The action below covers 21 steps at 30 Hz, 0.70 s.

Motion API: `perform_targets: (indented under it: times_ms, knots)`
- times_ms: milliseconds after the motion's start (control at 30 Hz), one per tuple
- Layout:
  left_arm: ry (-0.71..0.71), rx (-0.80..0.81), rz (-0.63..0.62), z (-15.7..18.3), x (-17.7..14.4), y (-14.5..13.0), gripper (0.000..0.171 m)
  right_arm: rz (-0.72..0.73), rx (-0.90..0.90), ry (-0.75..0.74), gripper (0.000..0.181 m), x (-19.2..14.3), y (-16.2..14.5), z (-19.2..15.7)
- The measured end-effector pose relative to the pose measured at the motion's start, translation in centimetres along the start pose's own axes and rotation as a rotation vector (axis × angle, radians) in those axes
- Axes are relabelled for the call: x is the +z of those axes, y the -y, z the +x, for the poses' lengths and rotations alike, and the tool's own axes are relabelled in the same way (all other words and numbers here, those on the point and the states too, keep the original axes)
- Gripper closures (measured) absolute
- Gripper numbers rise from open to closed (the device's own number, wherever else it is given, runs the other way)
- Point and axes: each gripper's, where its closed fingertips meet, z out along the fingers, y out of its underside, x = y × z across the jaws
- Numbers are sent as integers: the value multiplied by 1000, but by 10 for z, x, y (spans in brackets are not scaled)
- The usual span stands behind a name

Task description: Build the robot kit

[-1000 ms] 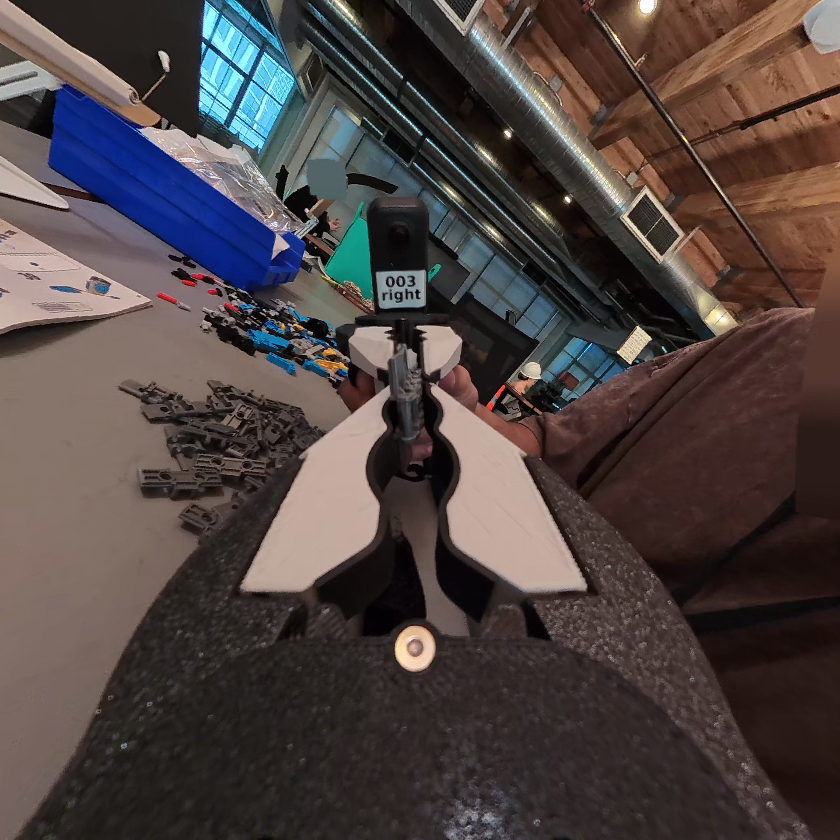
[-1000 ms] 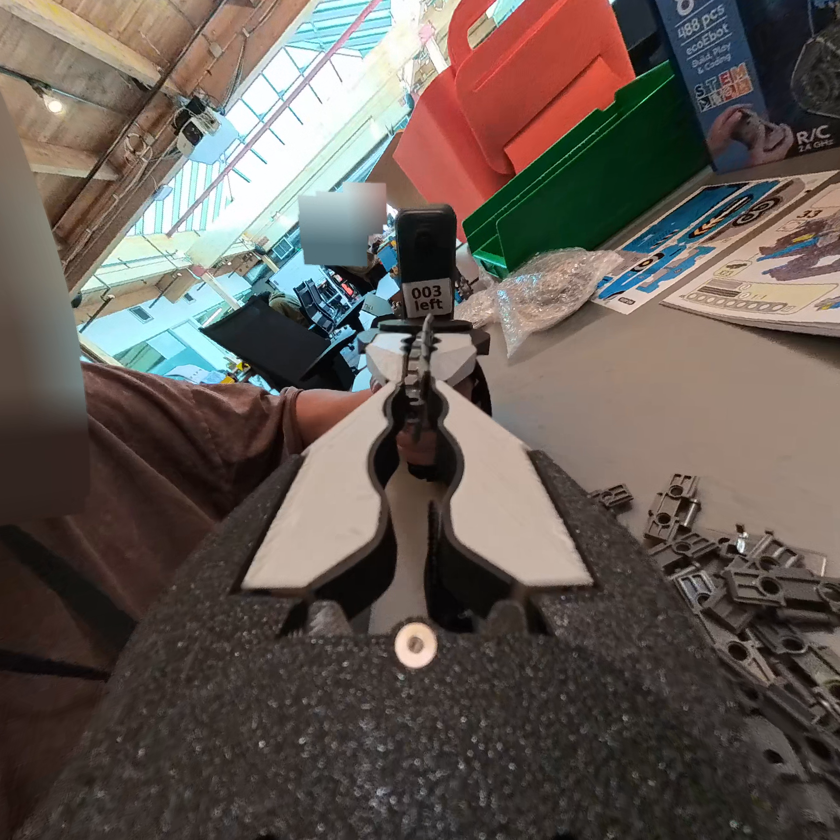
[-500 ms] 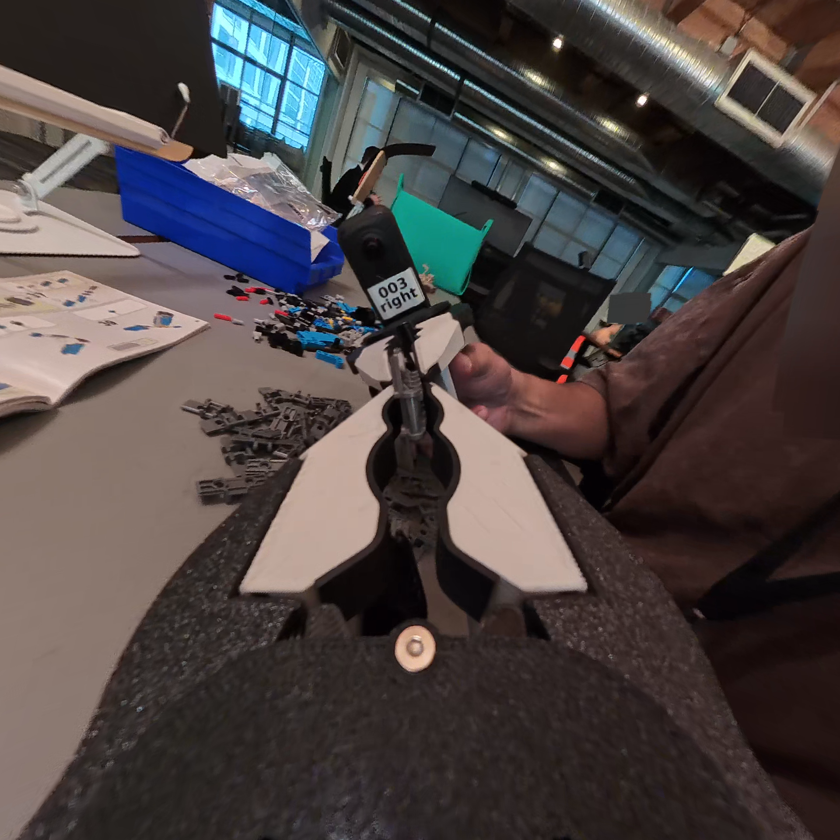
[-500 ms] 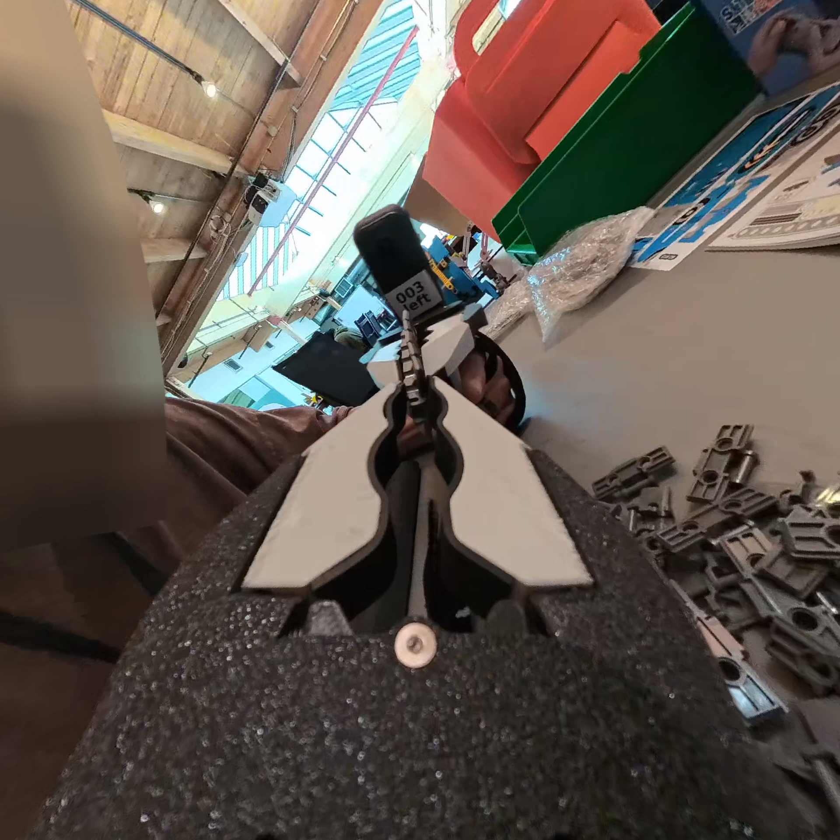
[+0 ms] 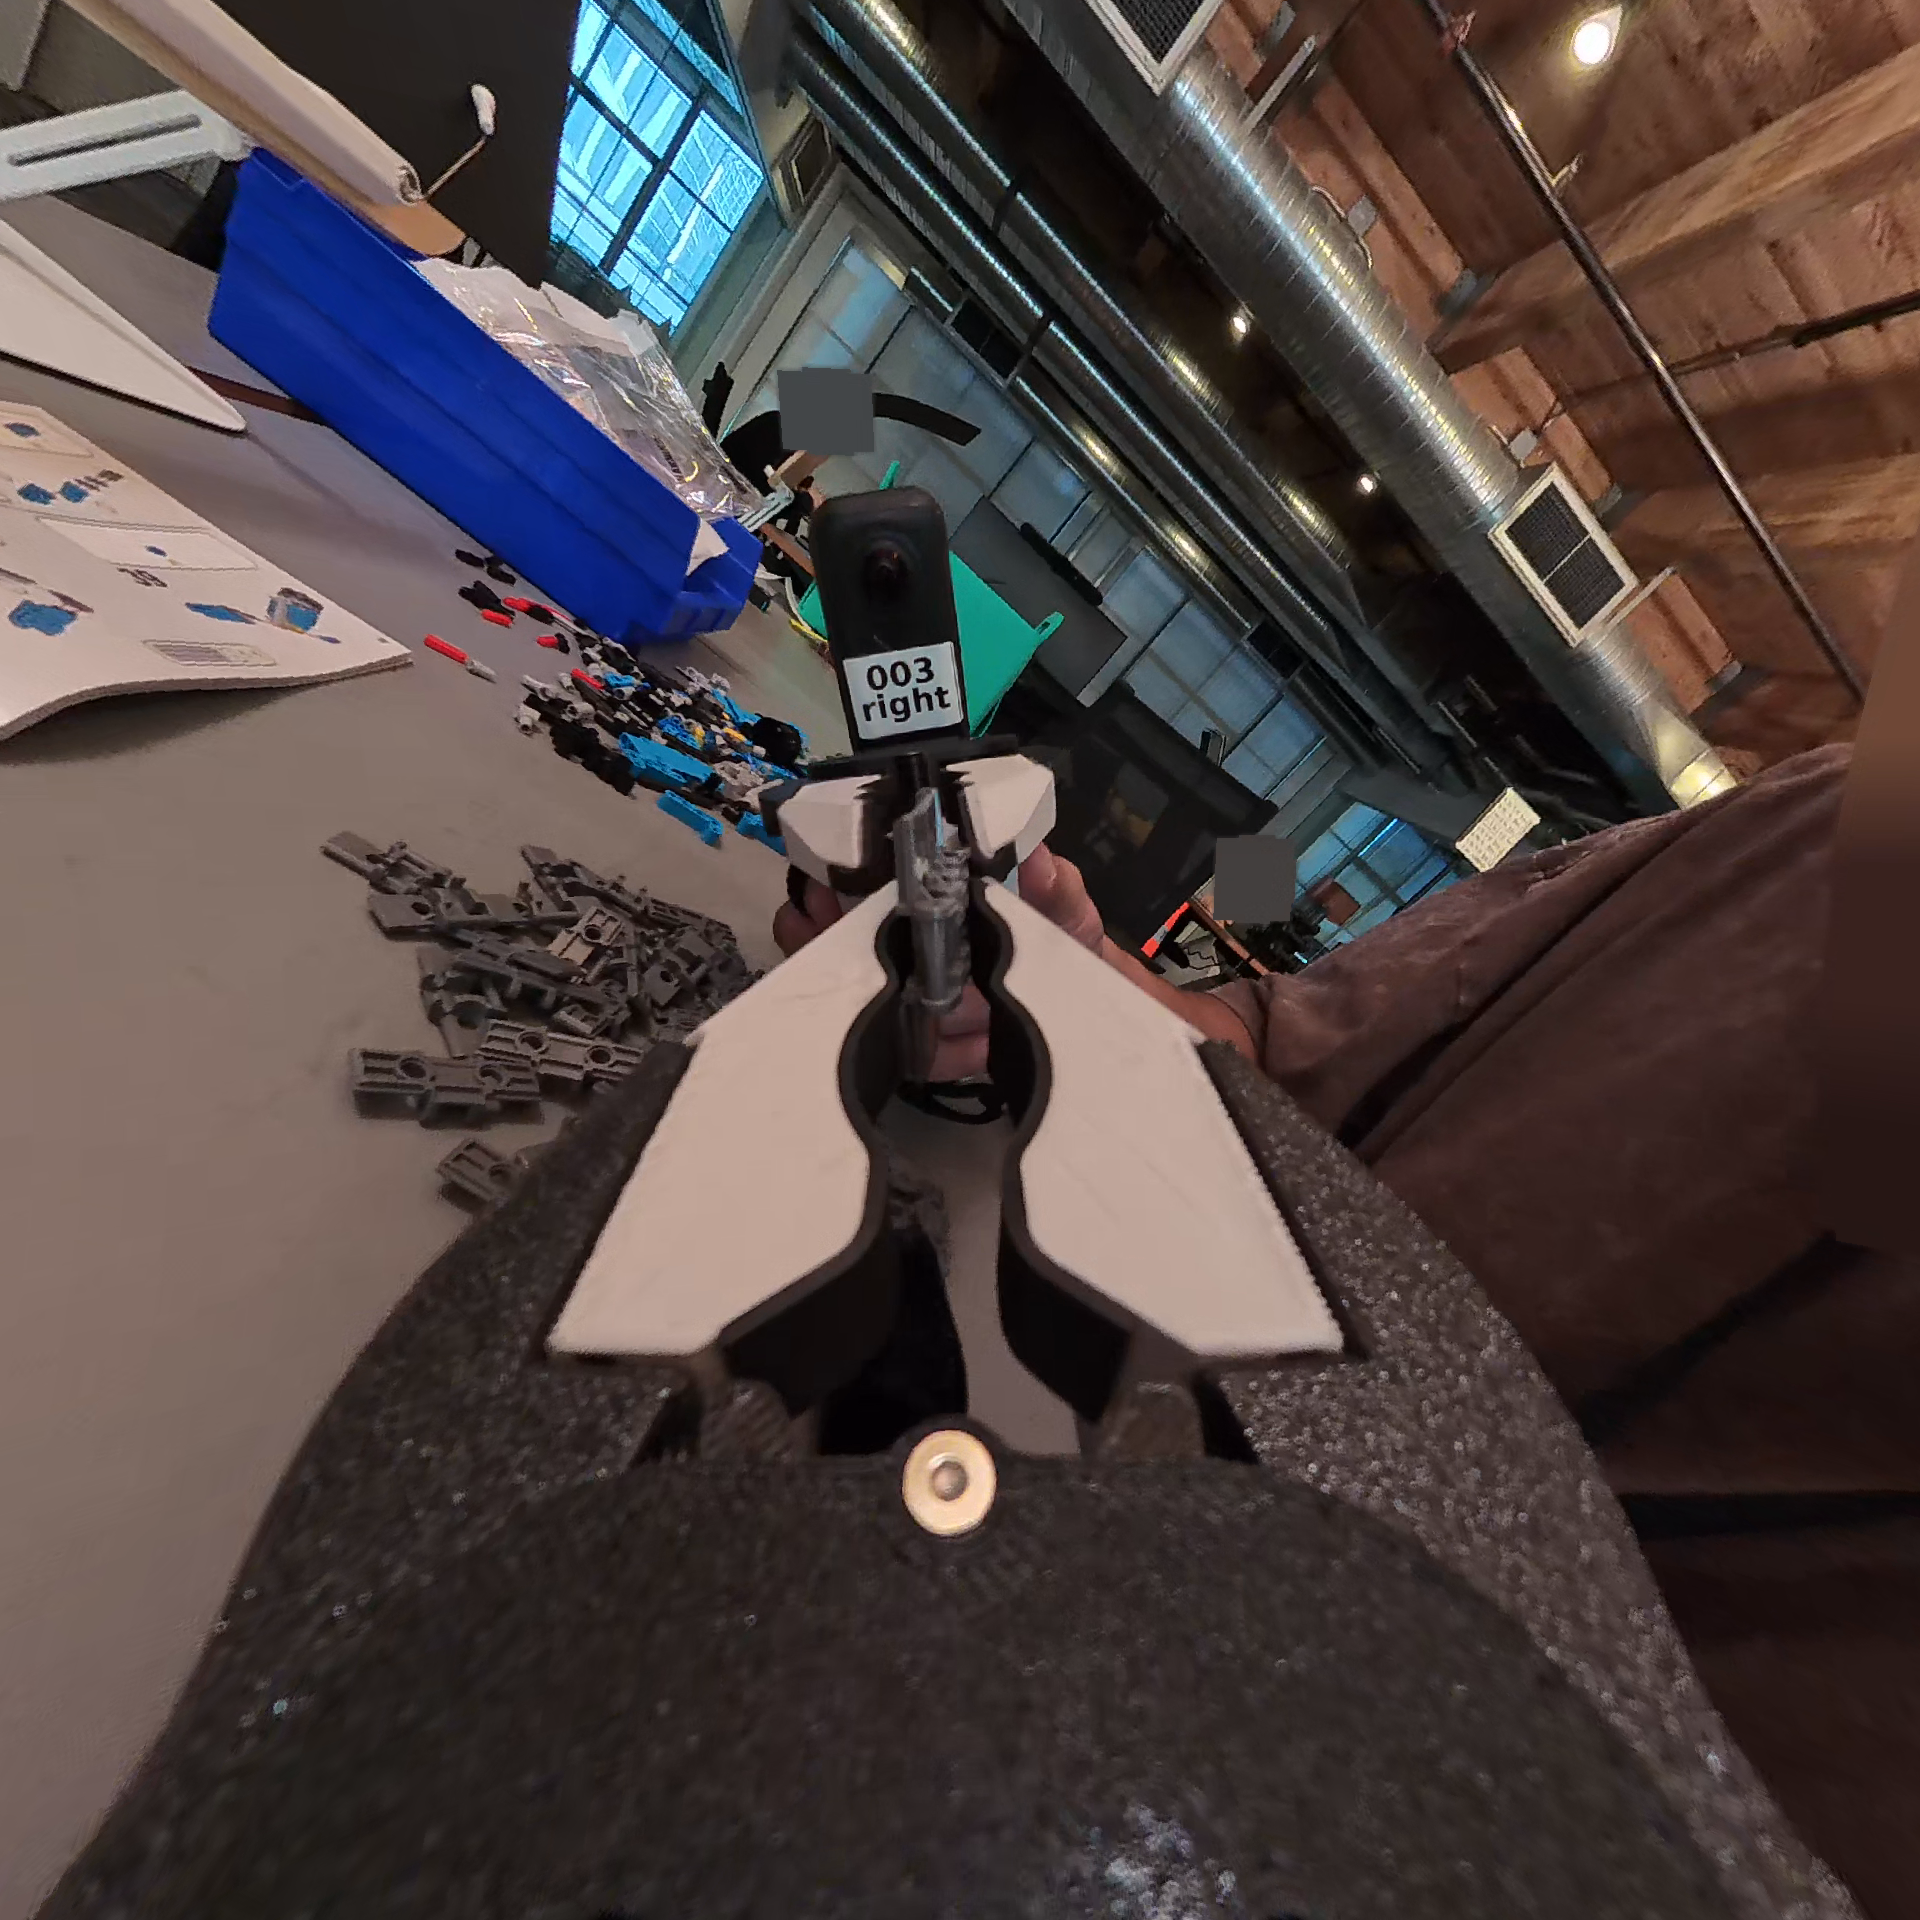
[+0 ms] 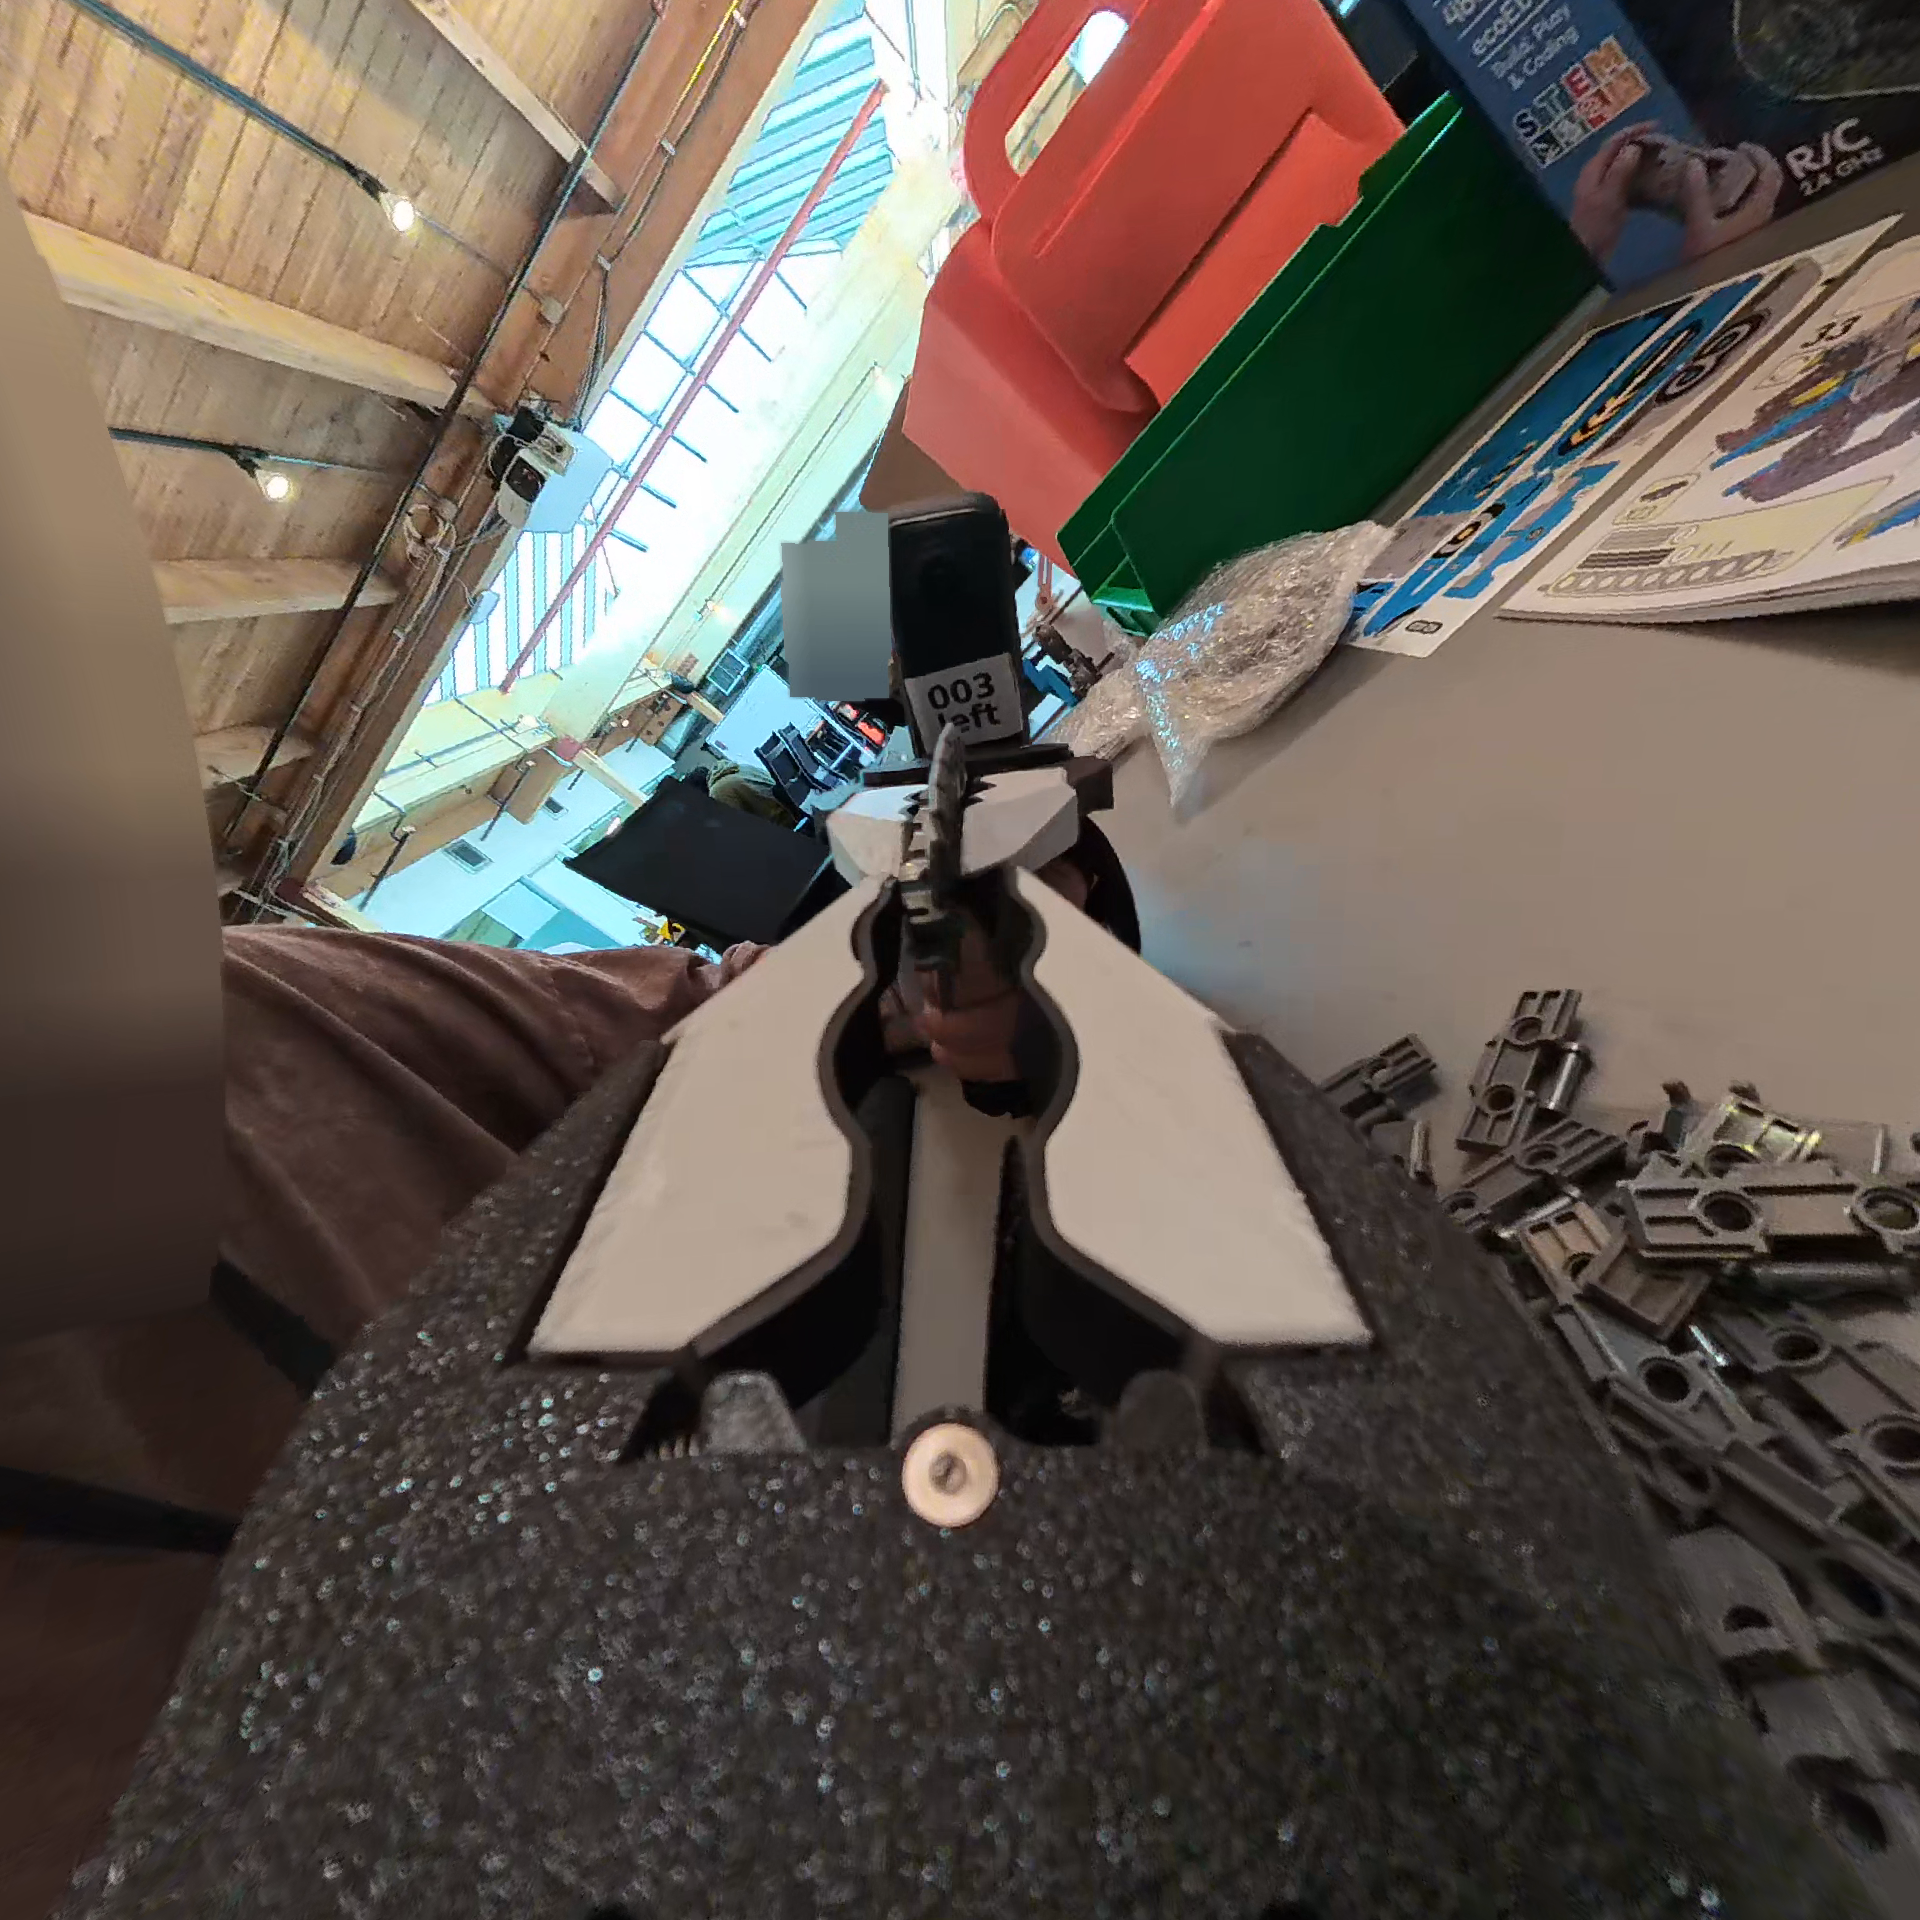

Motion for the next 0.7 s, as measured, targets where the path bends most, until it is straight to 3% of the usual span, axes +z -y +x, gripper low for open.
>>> perform_targets:
  times_ms: [400, 700]
  knots:
    - [16, -45, 35, -6, -3, 7, 165, -18, 7, -2, 165, 0, -4, 2]
    - [-4, -59, 62, -2, -3, 8, 164, -18, -86, -4, 172, 6, -3, -3]
